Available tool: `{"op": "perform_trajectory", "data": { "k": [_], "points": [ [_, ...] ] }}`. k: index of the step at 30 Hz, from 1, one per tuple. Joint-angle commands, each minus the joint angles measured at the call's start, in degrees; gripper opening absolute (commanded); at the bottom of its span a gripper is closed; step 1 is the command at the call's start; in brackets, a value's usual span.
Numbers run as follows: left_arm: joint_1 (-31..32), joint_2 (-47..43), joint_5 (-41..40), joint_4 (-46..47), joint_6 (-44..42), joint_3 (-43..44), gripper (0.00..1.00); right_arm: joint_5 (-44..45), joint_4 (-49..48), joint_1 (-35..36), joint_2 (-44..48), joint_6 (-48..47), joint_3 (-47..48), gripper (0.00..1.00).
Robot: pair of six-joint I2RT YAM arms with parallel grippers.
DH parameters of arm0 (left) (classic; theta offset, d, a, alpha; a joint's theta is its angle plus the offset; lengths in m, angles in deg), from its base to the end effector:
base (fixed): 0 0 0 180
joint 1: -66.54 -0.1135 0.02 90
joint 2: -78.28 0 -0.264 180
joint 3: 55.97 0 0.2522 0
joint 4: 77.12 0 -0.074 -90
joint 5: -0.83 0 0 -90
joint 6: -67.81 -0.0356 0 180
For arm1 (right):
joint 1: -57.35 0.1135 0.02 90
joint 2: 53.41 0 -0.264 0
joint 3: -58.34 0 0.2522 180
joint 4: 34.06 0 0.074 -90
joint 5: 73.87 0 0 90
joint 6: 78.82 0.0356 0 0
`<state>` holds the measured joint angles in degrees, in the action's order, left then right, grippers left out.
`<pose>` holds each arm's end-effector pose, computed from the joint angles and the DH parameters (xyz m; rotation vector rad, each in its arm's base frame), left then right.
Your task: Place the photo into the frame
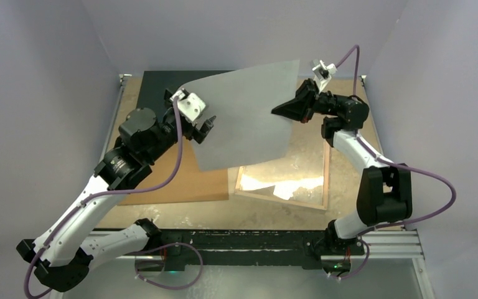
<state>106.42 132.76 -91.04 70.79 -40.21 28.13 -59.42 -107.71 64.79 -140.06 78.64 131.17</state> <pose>0.1506 -0.1244 0.4483 0.7621 1.4301 -0.2683 0.2842 0.0719 0.3885 -0.9860 1.1417 1.4228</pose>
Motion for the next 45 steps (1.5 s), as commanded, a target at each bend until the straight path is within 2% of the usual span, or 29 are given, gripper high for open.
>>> {"op": "perform_trajectory", "data": {
  "k": [1,3,4,5,6,7,8,11,13,19,22,26,30,34,39,45],
  "points": [
    [0.00,2.88,-10.42,-0.69,1.71,5.43,0.84,4.04,-21.59,-1.23,-0.84,4.05,4.40,0.00],
    [-0.06,4.94,-14.93,-3.09,1.82,7.07,0.87,6.23,-8.28,-2.30,0.01,-1.25,4.02,0.00],
    [-0.29,5.27,-16.45,-3.28,1.64,7.05,0.88,8.33,3.67,-2.56,1.08,-10.10,4.24,0.00],
    [-0.91,5.17,-16.70,-2.80,1.45,6.69,0.89,11.65,19.76,-2.56,2.30,-19.50,5.54,0.00],
    [-2.10,4.72,-14.83,-2.19,1.87,6.33,0.90,18.07,38.12,-2.18,3.38,-32.54,8.59,0.00],
    [-3.67,4.65,-12.46,-2.02,2.77,6.38,0.91,24.32,53.69,-1.41,3.57,-41.19,12.02,0.00],
    [-5.71,4.82,-10.18,-2.27,4.20,6.89,0.91,28.81,62.00,-0.89,2.67,-44.40,14.83,0.00],
    [-10.82,6.37,-5.79,-3.25,6.21,8.50,0.93,34.26,75.07,-0.85,-1.73,-42.39,19.94,0.00],
    [-11.29,6.80,-6.64,-2.78,5.38,8.31,0.94,37.16,79.64,-0.85,-3.05,-42.87,20.78,0.00],
    [-12.34,6.85,-11.27,-0.20,4.17,6.35,0.96,40.94,84.74,-1.67,-2.01,-38.96,16.80,0.00],
    [-12.81,6.36,-10.56,0.97,3.21,5.13,0.97,40.97,86.96,-2.65,-1.03,-37.27,14.76,0.00],
    [-12.81,7.23,-10.25,0.72,3.17,4.77,0.98,45.67,90.52,-3.43,1.73,-36.80,12.60,0.00],
    [-12.85,8.41,-10.27,0.27,2.80,4.91,0.99,48.12,95.12,-3.90,2.96,-39.94,11.59,0.00],
    [-13.07,11.44,-8.41,-4.53,2.97,7.57,1.00,51.29,99.85,-5.04,3.07,-43.37,9.32,0.00],
    [-13.07,17.65,-7.37,-10.62,2.79,10.33,1.00,54.63,100.25,-6.49,4.10,-45.05,3.72,0.00],
    [-13.05,21.01,-7.67,-9.98,0.27,10.64,1.00,57.50,104.45,-7.35,3.02,-49.30,5.36,0.00]
  ]
}}
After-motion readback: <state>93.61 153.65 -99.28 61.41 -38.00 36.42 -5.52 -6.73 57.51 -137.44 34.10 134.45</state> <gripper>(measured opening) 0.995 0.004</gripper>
